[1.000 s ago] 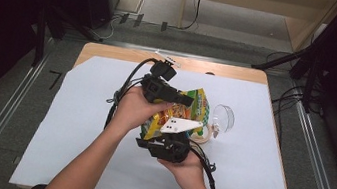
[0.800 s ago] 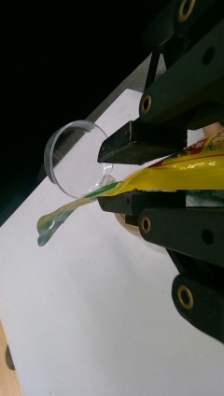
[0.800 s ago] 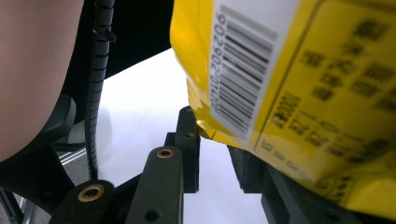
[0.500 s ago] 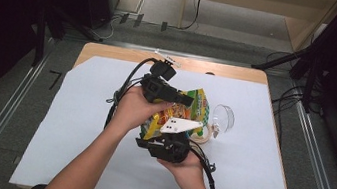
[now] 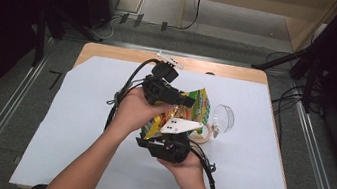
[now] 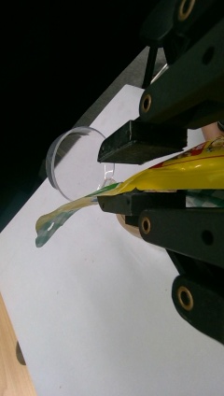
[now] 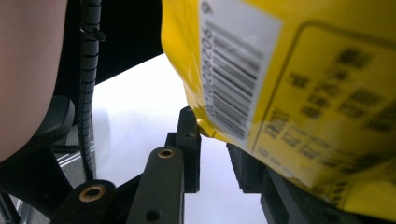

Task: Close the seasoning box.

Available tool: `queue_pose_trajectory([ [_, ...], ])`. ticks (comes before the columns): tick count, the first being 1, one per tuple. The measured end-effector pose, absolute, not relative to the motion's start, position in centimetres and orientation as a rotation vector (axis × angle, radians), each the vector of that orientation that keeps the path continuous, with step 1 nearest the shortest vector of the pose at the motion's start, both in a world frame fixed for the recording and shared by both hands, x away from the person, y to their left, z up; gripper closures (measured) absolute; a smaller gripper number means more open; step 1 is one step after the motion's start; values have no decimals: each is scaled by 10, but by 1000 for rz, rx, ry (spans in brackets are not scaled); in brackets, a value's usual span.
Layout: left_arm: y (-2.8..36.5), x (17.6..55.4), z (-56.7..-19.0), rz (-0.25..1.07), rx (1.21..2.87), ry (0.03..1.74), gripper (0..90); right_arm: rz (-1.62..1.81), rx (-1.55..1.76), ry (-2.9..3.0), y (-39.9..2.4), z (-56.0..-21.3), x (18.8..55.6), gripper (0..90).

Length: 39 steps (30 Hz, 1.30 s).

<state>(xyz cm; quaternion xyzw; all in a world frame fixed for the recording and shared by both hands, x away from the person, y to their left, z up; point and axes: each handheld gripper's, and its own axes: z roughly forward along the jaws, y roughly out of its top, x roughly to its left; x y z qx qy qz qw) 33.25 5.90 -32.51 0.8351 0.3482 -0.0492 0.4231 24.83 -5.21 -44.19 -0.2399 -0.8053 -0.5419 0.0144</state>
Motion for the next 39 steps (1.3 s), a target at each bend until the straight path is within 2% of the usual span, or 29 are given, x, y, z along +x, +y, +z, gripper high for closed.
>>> queue_pose_trajectory([
  [10,66,342,-332,-174,2078,911,752,-1677,-740,-2499,-50,-441,247,759],
  [27,59,332,-326,-137,2091,879,750,-1702,-759,-2485,-51,-442,244,764],
  [31,65,336,-327,-181,2076,891,752,-1704,-759,-2470,-48,-440,241,765],
  [39,59,329,-324,-132,2101,871,753,-1723,-770,-2450,-47,-443,241,765],
])
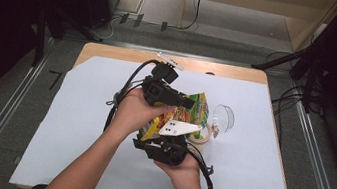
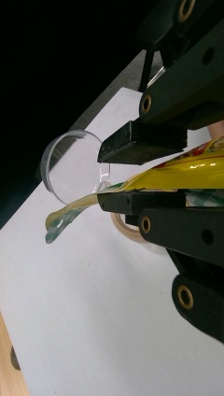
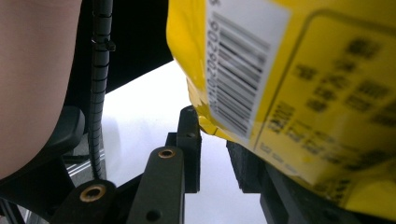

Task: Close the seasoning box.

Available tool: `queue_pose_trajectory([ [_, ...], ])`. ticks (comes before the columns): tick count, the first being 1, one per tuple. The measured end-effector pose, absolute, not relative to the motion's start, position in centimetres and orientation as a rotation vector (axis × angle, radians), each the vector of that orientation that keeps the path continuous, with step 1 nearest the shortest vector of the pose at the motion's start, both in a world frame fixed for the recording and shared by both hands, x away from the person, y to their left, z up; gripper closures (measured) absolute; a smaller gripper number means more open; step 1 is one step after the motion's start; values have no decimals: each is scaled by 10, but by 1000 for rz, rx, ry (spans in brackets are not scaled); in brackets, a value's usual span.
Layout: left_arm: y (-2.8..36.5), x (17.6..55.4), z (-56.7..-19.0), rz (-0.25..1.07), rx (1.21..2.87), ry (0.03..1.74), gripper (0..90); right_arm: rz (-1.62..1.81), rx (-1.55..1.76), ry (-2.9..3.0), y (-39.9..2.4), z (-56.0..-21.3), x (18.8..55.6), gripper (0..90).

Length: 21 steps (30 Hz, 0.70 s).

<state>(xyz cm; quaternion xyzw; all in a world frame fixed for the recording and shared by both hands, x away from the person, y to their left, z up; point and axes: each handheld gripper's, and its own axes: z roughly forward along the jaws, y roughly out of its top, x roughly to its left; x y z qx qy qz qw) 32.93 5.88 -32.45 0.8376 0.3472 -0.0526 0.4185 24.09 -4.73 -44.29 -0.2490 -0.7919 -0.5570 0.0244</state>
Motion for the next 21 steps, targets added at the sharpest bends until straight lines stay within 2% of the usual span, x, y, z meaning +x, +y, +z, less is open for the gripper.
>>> queue_pose_trajectory([
  [21,61,329,-324,-121,2085,871,750,-1714,-757,-2485,-48,-443,243,767],
])
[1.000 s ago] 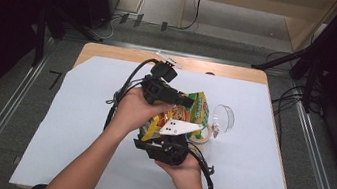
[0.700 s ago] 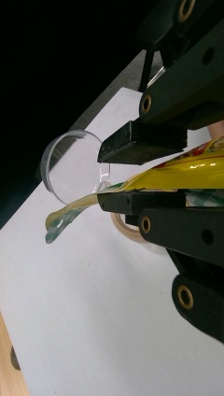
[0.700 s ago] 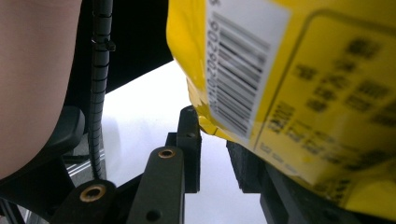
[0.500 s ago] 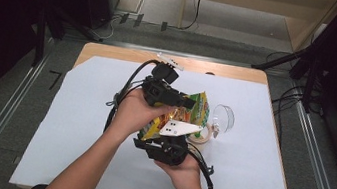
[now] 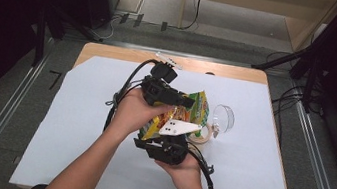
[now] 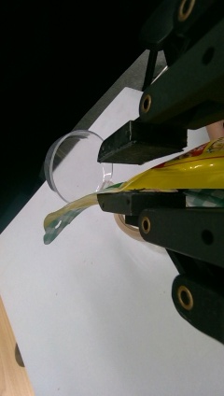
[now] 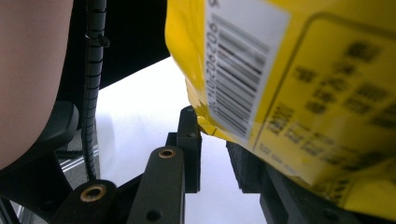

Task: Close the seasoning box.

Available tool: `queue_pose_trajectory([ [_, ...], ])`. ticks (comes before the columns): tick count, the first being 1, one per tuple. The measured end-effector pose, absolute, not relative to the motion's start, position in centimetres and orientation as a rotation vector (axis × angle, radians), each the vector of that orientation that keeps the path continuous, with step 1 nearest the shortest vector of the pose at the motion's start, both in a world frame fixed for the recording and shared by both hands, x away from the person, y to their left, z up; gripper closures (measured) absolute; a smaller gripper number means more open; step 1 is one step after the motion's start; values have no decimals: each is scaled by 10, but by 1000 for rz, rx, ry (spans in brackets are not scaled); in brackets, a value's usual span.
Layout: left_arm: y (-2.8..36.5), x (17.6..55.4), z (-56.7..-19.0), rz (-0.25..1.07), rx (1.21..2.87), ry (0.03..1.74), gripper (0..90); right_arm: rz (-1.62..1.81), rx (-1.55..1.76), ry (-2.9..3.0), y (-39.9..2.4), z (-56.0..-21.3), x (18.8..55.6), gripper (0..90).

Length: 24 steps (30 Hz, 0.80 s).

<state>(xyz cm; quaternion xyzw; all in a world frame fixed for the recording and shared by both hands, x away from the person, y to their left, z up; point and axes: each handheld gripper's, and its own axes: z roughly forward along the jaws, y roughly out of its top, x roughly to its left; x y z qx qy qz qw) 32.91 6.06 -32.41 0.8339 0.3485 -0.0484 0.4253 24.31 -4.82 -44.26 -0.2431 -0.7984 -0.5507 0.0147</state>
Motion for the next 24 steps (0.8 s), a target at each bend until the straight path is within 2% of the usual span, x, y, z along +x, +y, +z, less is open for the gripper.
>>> queue_pose_trajectory([
  [24,64,332,-325,-128,2072,880,750,-1703,-743,-2513,-49,-440,243,764],
])
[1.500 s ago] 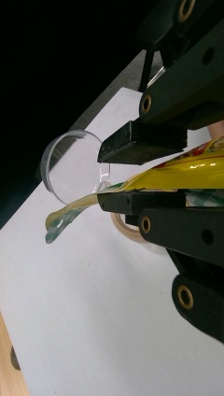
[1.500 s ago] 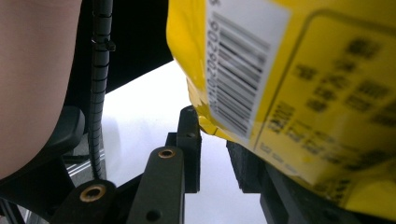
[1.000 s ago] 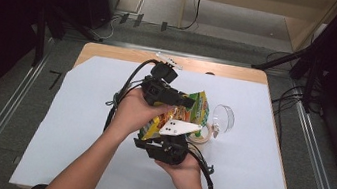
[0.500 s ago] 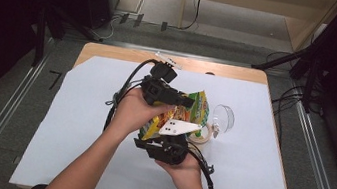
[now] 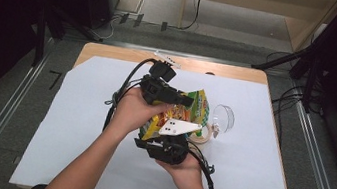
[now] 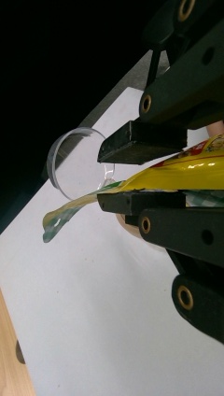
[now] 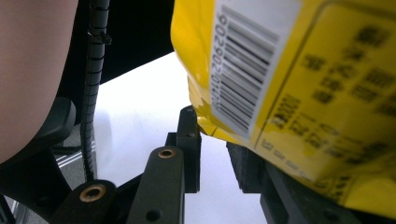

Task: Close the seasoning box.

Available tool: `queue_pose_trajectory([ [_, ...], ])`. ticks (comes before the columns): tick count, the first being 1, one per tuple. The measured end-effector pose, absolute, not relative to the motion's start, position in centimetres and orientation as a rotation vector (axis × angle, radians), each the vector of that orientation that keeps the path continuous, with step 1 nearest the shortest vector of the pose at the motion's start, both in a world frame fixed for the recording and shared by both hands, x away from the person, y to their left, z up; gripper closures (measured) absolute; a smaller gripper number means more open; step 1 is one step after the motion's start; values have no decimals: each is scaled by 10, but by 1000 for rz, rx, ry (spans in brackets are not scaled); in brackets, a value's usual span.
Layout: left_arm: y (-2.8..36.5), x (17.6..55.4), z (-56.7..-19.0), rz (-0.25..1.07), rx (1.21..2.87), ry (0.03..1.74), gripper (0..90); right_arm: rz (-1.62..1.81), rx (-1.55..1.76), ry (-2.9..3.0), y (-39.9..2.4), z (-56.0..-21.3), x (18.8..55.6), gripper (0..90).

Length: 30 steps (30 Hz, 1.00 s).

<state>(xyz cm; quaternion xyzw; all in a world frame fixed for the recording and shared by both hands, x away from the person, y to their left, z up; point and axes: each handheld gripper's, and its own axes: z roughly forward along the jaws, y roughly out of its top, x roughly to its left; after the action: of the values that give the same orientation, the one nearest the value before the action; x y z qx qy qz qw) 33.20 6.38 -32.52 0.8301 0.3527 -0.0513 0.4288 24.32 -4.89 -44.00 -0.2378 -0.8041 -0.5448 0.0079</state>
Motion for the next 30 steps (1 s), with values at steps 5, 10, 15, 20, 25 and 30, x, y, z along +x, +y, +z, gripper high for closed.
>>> queue_pose_trajectory([
  [5,64,332,-325,-128,2071,881,751,-1705,-742,-2520,-49,-440,244,763],
  [10,65,333,-325,-129,2069,882,751,-1705,-742,-2515,-49,-439,243,763],
  [15,65,334,-326,-135,2066,884,751,-1702,-742,-2517,-49,-439,243,762],
  [20,66,335,-326,-133,2062,892,751,-1701,-737,-2527,-49,-438,243,762],
  [25,66,335,-327,-137,2062,898,751,-1699,-742,-2520,-49,-439,243,761],
  [30,66,335,-327,-136,2062,898,751,-1699,-739,-2525,-49,-439,243,761],
])
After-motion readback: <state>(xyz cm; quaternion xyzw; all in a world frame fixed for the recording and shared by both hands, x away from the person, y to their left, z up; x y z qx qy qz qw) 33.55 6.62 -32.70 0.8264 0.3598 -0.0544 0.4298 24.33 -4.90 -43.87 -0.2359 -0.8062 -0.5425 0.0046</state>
